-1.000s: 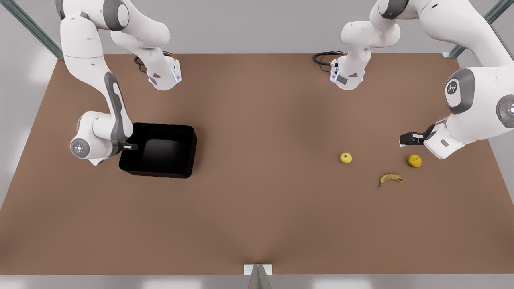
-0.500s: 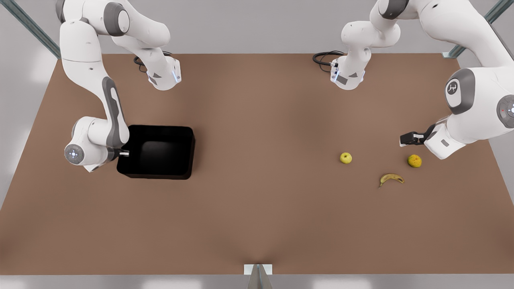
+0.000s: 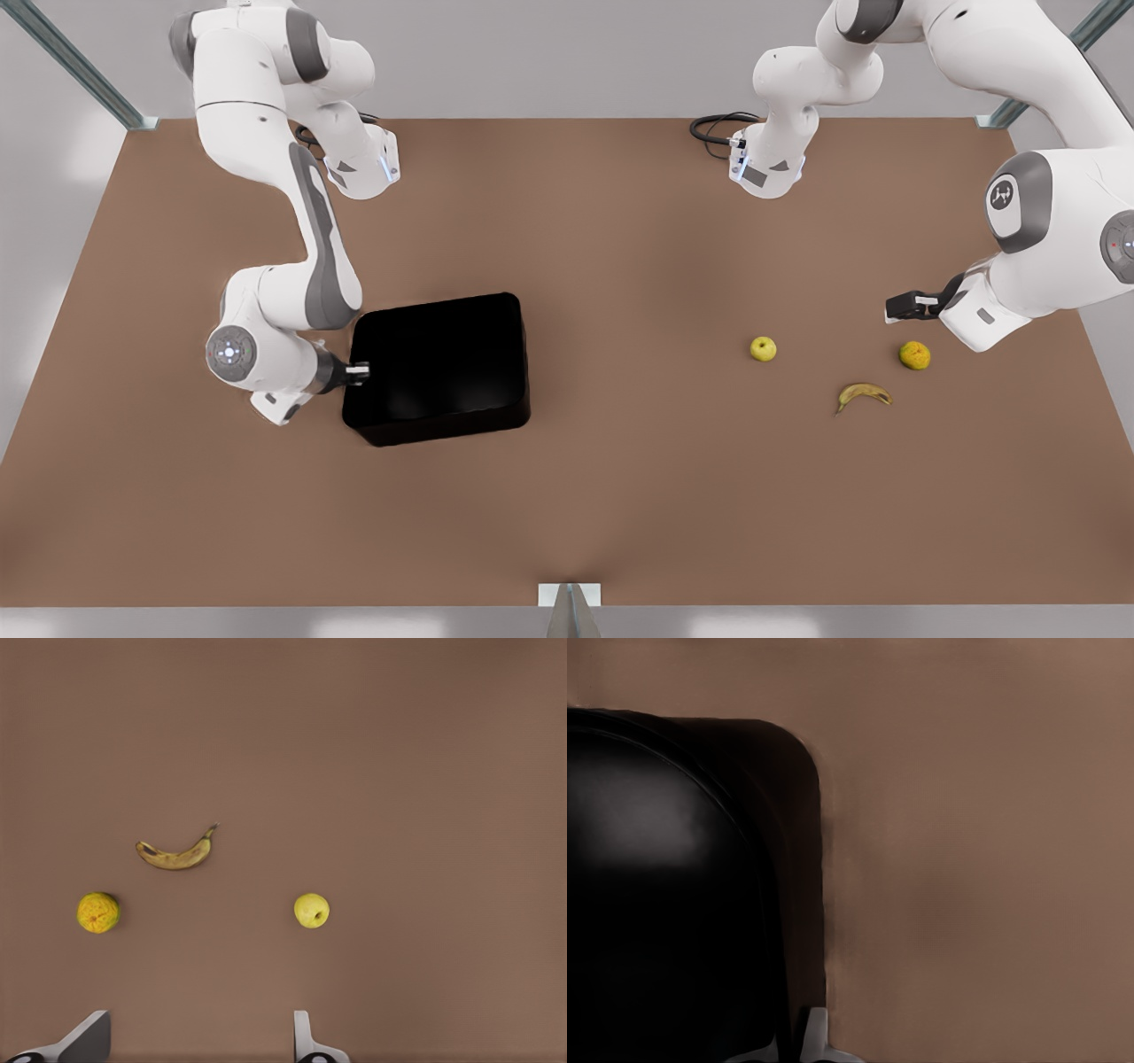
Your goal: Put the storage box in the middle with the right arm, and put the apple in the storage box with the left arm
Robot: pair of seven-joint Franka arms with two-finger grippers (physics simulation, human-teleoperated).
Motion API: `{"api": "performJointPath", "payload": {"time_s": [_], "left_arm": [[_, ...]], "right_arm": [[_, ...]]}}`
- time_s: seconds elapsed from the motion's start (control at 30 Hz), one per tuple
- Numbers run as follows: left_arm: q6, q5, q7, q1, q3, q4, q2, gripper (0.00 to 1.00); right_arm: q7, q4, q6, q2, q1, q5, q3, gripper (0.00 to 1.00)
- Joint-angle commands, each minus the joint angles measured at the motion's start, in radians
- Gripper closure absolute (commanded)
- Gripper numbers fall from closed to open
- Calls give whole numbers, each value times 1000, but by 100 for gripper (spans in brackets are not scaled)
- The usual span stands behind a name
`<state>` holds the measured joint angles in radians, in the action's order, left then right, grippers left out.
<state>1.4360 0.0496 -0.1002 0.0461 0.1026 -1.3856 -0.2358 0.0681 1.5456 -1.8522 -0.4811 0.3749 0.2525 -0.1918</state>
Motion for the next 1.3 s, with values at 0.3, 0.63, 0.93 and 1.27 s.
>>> {"api": "performJointPath", "payload": {"time_s": [0.3, 0.63, 0.93, 1.27], "left_arm": [[0, -1, -1, 0, 2, 0, 0, 0], [-17, -1, 22, 6, 0, 2, -30, 0], [701, 19, 272, 133, -8, -628, -36, 0], [877, 23, 270, 161, -9, -756, -112, 0]], "right_arm": [[-453, -303, -50, -347, 207, 151, 6, 79], [-445, -282, 296, -154, 196, 142, -80, 0], [-67, -154, 630, 395, -155, -288, -160, 0], [56, -170, 588, 374, -163, -331, -118, 0]]}}
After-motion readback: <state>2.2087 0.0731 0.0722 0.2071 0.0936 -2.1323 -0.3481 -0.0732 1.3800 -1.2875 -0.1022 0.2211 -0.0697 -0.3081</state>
